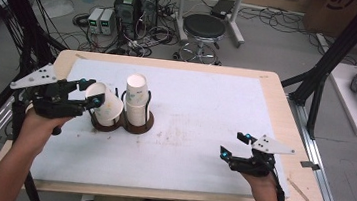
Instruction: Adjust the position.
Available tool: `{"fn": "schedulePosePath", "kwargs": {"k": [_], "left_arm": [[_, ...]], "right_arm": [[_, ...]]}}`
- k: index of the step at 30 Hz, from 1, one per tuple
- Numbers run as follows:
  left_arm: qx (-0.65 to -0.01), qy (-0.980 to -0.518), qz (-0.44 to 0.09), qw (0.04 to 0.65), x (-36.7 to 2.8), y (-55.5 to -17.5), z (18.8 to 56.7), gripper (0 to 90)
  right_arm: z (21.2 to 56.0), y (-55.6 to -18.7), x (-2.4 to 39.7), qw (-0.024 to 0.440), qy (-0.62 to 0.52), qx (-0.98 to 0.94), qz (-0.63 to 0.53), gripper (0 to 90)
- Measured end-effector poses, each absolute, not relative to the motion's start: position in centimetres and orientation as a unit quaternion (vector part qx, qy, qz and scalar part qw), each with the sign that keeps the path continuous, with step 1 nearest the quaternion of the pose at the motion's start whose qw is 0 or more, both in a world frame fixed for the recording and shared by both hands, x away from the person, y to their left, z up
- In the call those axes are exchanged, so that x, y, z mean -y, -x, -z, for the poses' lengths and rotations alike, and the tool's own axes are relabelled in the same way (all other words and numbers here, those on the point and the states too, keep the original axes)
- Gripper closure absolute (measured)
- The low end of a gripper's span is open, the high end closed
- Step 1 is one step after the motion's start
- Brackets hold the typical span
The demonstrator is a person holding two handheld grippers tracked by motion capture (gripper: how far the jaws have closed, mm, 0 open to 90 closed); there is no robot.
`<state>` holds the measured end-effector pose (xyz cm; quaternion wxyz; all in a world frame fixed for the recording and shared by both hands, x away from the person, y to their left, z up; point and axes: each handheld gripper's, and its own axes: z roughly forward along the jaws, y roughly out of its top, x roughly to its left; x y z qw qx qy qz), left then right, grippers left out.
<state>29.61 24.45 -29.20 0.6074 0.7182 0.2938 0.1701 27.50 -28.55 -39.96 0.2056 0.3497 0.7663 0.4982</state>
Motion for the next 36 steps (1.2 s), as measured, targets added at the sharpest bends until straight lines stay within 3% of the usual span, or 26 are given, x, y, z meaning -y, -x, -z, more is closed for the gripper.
{"fn": "schedulePosePath", "kwargs": {"k": [17,36], "left_arm": [[-0.218,-0.763,-0.118,0.597,-16.0,-29.3,31.4,37.4],[-0.177,-0.79,-0.088,0.58,-10.9,-29.5,33.7,37.4]], "right_arm": [[39.2,-27.2,25.1,0.153,-0.292,-0.789,-0.519,19.8],[38.3,-27.1,21.5,0.109,-0.227,-0.804,-0.539,19.8]]}}
